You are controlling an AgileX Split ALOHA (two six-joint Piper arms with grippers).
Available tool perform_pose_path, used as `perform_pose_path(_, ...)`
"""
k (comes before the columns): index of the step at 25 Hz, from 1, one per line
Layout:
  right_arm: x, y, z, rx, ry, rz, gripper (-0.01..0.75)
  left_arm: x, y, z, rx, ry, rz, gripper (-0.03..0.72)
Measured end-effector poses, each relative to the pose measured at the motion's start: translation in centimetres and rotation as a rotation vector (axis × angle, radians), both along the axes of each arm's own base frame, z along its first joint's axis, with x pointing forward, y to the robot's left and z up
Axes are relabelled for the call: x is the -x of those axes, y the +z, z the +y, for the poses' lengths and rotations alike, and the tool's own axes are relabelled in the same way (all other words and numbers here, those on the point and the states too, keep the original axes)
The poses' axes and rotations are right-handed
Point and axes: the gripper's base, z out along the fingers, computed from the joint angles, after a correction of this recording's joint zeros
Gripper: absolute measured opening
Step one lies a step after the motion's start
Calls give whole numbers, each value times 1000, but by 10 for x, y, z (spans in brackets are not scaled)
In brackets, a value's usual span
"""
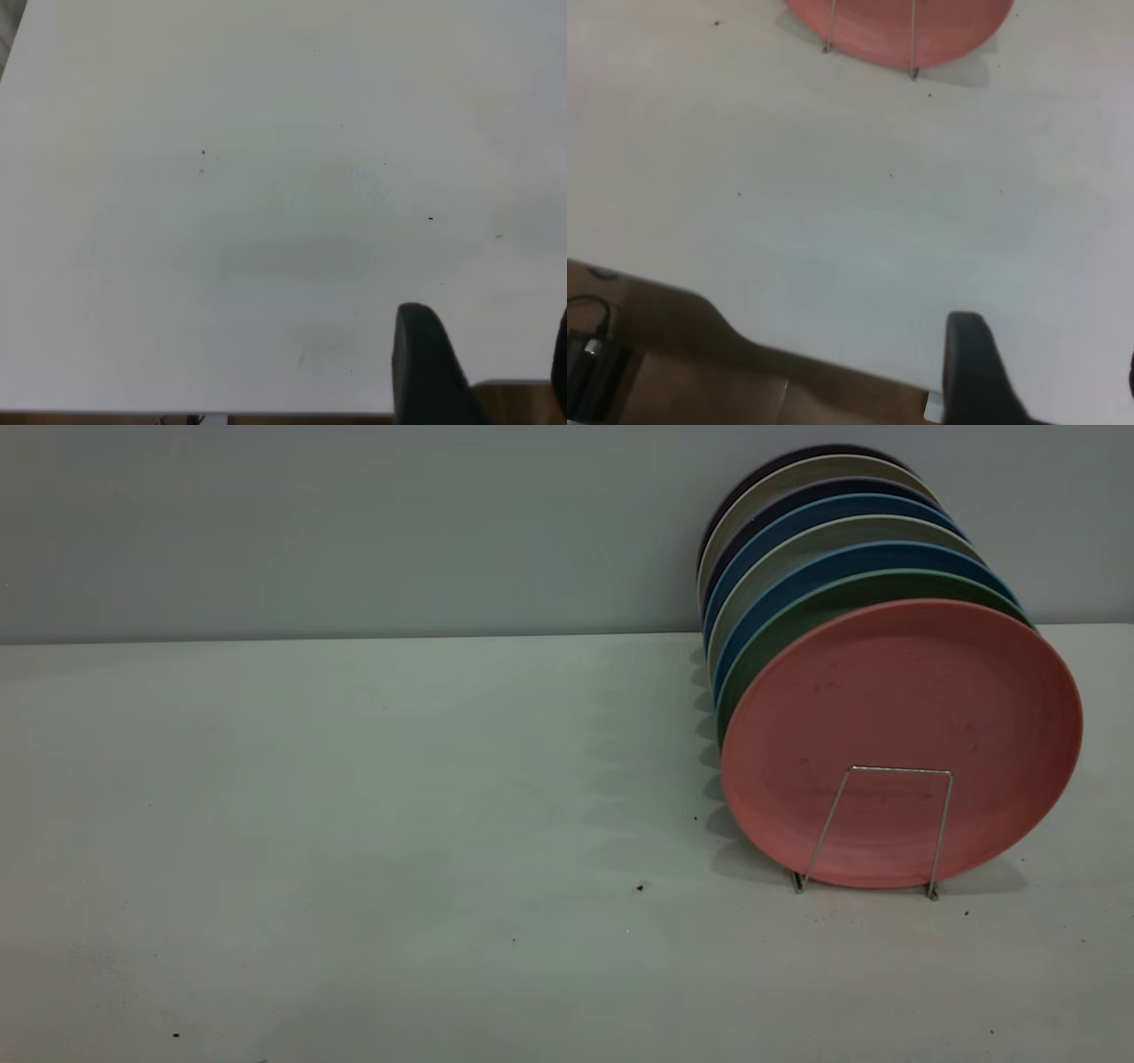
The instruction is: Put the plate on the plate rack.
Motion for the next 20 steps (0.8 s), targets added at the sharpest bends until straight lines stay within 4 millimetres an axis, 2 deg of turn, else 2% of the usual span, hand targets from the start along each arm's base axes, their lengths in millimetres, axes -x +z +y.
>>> perform_pose_path(5, 2, 0, 0, -3, -5, -16, 429, 0, 0, 0, 0, 0, 0, 381)
perform_pose_path(14, 28, 1, -2, -14, -34, -198, 429, 0, 0, 0, 0, 0, 0, 381)
perform_pose_path(20, 29, 1, -2, -15, -35, -199, 429, 0, 0, 0, 0, 0, 0, 381)
